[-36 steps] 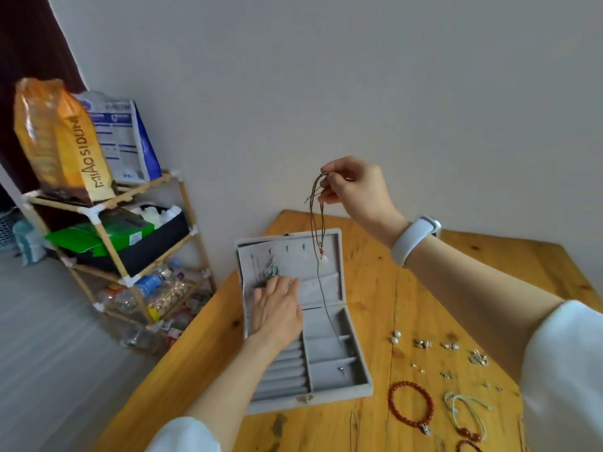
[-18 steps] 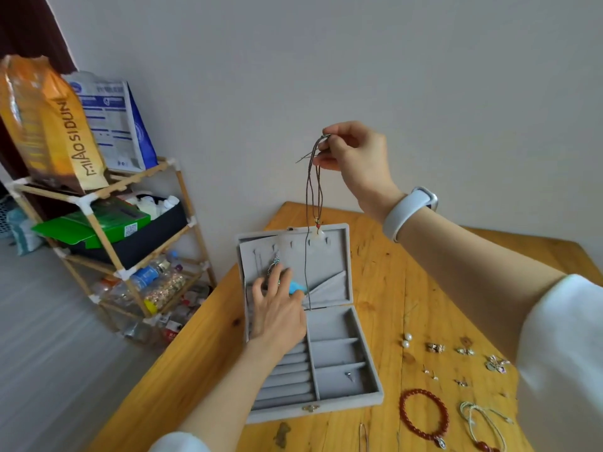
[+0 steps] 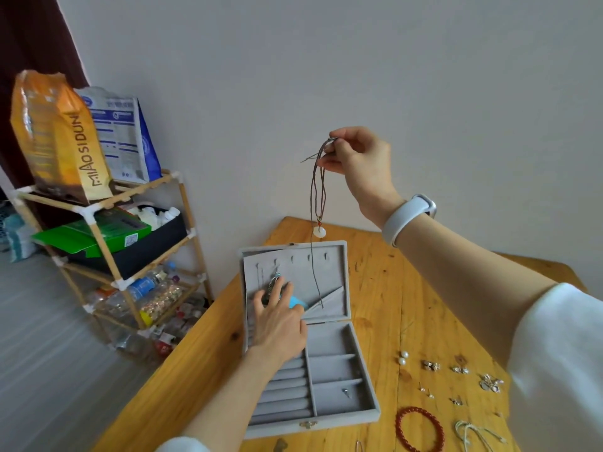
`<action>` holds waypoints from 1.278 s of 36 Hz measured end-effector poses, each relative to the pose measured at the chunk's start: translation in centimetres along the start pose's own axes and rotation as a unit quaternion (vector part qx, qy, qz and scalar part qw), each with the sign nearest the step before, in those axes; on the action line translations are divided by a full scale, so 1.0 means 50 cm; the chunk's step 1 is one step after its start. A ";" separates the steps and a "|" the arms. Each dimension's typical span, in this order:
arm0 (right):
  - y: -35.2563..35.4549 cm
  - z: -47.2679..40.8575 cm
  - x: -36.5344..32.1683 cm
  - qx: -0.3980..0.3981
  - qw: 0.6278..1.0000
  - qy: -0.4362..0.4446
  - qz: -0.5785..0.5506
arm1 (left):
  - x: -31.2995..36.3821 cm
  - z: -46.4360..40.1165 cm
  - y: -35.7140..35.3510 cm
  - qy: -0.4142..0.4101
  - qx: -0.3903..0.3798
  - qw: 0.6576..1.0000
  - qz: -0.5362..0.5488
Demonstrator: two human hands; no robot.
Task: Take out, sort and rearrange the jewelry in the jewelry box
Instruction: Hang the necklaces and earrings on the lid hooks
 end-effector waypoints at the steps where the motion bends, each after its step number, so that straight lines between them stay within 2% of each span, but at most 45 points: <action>1: 0.001 0.005 0.008 -0.004 1.000 -0.004 0.003 | 0.000 -0.001 -0.001 0.001 0.001 1.000 -0.001; 10: 0.016 0.064 0.140 -0.065 0.994 -0.087 0.032 | 0.000 0.000 -0.010 0.003 0.028 1.000 0.003; 20: 0.075 0.136 0.279 -0.118 0.962 -0.134 0.205 | -0.011 0.002 -0.043 0.008 0.112 0.994 0.006; 23: 0.079 0.147 0.289 -0.139 0.942 -0.105 0.286 | -0.013 0.003 -0.053 0.005 0.146 0.989 0.002; 26: 0.079 0.152 0.296 -0.124 0.927 -0.037 0.351 | -0.011 0.008 -0.060 0.003 0.171 0.985 0.011; 29: 0.072 0.152 0.303 -0.091 0.928 0.031 0.360 | -0.011 0.013 -0.066 0.003 0.189 0.982 0.018; 32: 0.060 0.151 0.312 -0.061 0.934 0.063 0.347 | -0.012 0.016 -0.068 0.002 0.199 0.980 0.023; 35: 0.048 0.150 0.329 -0.042 0.922 0.091 0.375 | -0.012 0.015 -0.068 0.003 0.196 0.980 0.019; 38: 0.040 0.151 0.341 -0.007 0.898 0.140 0.417 | -0.012 0.012 -0.069 0.002 0.186 0.982 0.012; 42: 0.036 0.152 0.349 0.056 0.834 0.210 0.507 | -0.015 0.013 -0.070 -0.007 0.179 0.984 0.011; 46: 0.041 0.153 0.367 0.064 0.819 0.227 0.523 | -0.018 0.013 -0.071 -0.022 0.187 0.982 0.008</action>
Point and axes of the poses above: each hand's wrist, its own z-axis away from the middle knuckle, its own y-axis out of the back of the hand, x = y × z, the point moved 1 cm from there along -z, towards the middle knuckle, and after that the axes turned 2 degrees about x, right-handed, at the moved point
